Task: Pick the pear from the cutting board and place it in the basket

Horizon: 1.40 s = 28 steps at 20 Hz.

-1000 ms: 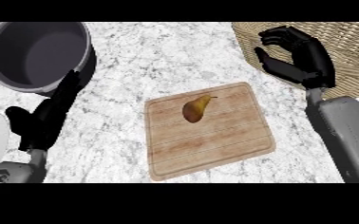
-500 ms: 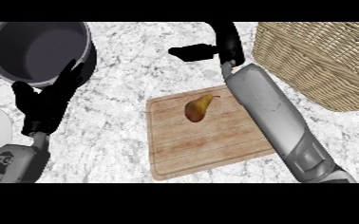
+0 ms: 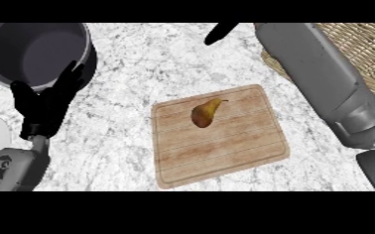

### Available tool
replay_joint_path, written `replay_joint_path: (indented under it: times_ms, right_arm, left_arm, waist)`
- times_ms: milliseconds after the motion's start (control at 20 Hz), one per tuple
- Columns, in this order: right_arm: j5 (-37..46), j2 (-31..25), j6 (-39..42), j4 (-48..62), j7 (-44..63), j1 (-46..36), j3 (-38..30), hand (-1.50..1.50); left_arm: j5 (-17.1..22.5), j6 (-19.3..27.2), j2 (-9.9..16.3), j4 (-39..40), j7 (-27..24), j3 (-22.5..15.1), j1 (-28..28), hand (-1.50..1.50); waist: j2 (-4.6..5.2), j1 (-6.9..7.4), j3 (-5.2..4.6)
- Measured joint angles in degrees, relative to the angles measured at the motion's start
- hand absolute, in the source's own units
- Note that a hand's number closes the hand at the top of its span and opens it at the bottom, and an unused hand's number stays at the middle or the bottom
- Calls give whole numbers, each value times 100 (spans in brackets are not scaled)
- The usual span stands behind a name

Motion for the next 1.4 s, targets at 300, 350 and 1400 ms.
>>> replay_joint_path:
  times_ms: [300, 350, 1400]
  right_arm:
    - [-268, -482, 1653, 852, 757, -802, -211, -150]
    - [-371, -504, 1895, 960, 796, -856, -288, -150]
    - [-1200, -712, 2047, -1182, 1110, 773, -1083, -150]
  left_arm:
    - [-15, -74, -2, 135, -12, 80, -113, 0]
    - [-27, -84, -7, 163, -32, 88, -109, 0]
    - [-157, -261, -102, 208, -70, 514, 229, 0]
  waist:
    - [27, -1, 15]
    - [26, -5, 16]
    - [-98, -327, 25]
